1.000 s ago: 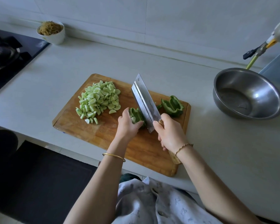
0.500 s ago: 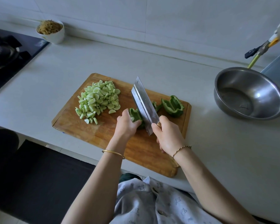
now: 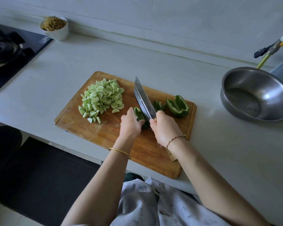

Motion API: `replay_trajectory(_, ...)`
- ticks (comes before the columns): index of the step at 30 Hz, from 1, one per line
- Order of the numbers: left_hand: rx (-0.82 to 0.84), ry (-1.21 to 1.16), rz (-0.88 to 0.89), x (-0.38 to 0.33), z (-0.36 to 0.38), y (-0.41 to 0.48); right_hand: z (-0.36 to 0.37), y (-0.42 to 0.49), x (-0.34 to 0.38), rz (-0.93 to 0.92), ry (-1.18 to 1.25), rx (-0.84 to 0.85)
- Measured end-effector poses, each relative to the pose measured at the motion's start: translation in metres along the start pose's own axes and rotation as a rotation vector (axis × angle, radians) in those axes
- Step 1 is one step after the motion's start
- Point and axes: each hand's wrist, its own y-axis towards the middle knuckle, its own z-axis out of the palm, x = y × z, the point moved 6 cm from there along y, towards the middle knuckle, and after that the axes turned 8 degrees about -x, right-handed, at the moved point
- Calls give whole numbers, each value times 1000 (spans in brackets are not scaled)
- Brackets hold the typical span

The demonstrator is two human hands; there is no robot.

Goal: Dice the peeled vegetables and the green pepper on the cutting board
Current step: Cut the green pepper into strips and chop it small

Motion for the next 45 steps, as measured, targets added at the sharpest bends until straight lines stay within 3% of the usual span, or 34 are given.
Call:
replay_trajectory(4,7,10,-21,0,2,1,9,-10,-10,7,-54,39)
replay_trajectory(15,-20,-40,41,2,-1,-8,29,6,-12,-15,-2,-104)
replay_trajectory(20,-50,-89,101,3,0,-21,26,13,-19,61,120,-95)
replay_trajectory(27,-152,-109,35,11,-8,-17,12,3,-27,81,276,-64)
replay_trajectory(33,-98,-238,-41,15,-4,-10,2,-15,-22,7,226,-86)
replay_trajectory(45,-85,-271,9,11,-2,-3,13,-11,-18,-2,136,-48)
